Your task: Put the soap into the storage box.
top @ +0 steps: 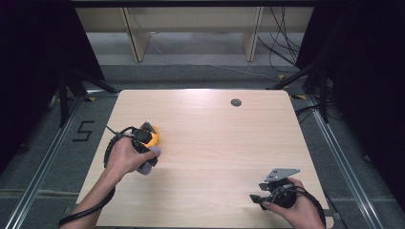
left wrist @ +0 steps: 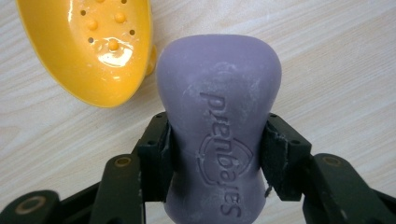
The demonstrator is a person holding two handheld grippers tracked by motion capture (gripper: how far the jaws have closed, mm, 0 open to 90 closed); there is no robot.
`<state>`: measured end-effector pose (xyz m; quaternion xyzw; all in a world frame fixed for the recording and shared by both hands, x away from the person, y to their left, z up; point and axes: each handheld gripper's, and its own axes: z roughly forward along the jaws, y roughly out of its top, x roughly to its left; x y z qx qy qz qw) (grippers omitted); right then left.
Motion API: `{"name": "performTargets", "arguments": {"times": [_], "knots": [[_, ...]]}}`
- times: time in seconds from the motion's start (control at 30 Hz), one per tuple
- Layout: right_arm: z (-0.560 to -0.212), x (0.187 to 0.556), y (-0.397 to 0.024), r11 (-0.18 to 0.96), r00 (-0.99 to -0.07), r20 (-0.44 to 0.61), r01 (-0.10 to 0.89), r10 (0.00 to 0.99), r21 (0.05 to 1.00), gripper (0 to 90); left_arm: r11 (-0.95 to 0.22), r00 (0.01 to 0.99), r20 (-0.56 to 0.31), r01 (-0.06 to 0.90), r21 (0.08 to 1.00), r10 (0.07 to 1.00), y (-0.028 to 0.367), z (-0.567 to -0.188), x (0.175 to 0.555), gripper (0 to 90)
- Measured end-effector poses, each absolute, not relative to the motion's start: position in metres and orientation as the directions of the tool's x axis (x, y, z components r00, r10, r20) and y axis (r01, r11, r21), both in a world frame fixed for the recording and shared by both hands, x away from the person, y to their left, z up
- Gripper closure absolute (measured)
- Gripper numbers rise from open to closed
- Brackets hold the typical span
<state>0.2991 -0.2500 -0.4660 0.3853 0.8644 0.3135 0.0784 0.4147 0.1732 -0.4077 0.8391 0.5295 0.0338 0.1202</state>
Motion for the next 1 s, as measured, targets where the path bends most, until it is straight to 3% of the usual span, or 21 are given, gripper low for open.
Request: {"name": "performTargets", "arguments": {"times": [1.0], "knots": [[-0.466,0.299,-0.25,0.507,-0.691,0.108,0.618,0.715,0.602,43.7,-0.344,0.373,-0.081,0.906,0.249,0.924,0.181,-0.397,0.432,48.9]]}}
